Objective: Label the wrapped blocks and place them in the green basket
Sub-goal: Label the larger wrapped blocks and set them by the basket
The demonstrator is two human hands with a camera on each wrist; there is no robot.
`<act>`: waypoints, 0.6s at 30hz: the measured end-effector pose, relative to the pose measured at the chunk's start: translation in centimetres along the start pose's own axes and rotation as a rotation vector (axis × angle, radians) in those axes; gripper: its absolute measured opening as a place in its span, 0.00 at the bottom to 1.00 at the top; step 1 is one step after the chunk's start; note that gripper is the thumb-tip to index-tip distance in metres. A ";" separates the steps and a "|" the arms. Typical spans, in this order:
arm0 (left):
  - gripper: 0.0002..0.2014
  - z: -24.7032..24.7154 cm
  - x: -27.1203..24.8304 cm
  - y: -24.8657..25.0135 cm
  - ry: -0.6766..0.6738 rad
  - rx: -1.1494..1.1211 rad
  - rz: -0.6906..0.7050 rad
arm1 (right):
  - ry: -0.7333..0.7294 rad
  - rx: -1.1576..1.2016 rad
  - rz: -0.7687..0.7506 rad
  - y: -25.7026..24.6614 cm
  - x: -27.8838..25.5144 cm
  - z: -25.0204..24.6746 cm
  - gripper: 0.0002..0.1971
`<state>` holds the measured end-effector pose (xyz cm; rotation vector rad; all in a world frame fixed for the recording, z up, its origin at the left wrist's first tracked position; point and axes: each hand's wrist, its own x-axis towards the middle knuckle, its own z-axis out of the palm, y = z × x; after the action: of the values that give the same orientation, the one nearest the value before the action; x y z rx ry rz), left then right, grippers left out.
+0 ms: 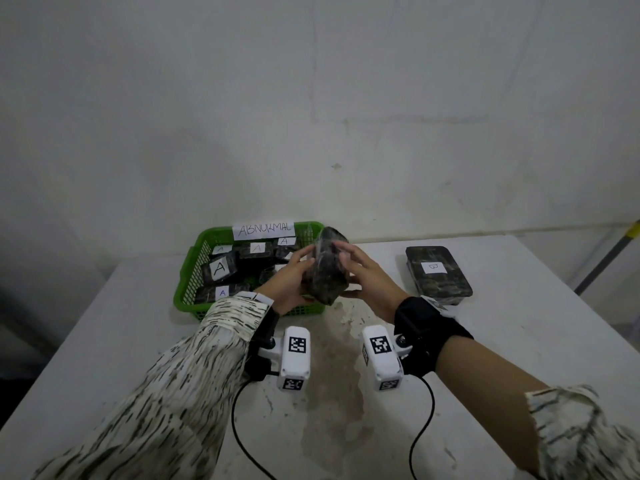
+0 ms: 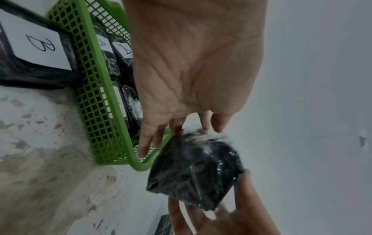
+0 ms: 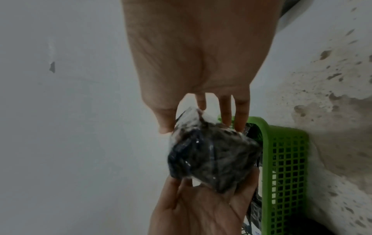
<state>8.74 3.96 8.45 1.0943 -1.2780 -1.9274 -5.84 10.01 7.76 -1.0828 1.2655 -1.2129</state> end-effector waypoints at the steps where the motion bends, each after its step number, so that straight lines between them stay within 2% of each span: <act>1: 0.19 -0.1 0.0 0.1 0.002 -0.007 -0.010 | 0.028 -0.022 -0.036 0.0 -0.1 -0.1 0.14; 3: 0.21 -0.3 -0.1 0.2 0.016 -0.027 -0.027 | 0.060 -0.048 -0.086 0.2 0.0 -0.3 0.10; 7: 0.27 -0.2 0.0 0.0 0.052 -0.037 -0.033 | 0.078 -0.049 -0.099 0.6 0.5 -0.3 0.20; 10: 0.28 0.0 0.1 -0.2 0.088 -0.050 -0.017 | 0.118 0.027 -0.029 0.2 1.0 -0.1 0.21; 14: 0.29 0.5 0.0 -0.3 -0.021 -0.083 -0.007 | 0.119 0.016 0.074 0.0 1.3 0.1 0.26; 18: 0.25 0.5 0.1 -0.3 -0.024 -0.128 0.024 | 0.178 0.052 0.046 -0.3 1.2 0.1 0.23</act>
<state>8.26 4.25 8.25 0.9898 -1.1584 -1.9804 -5.80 8.74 7.95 -0.9198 1.3784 -1.3228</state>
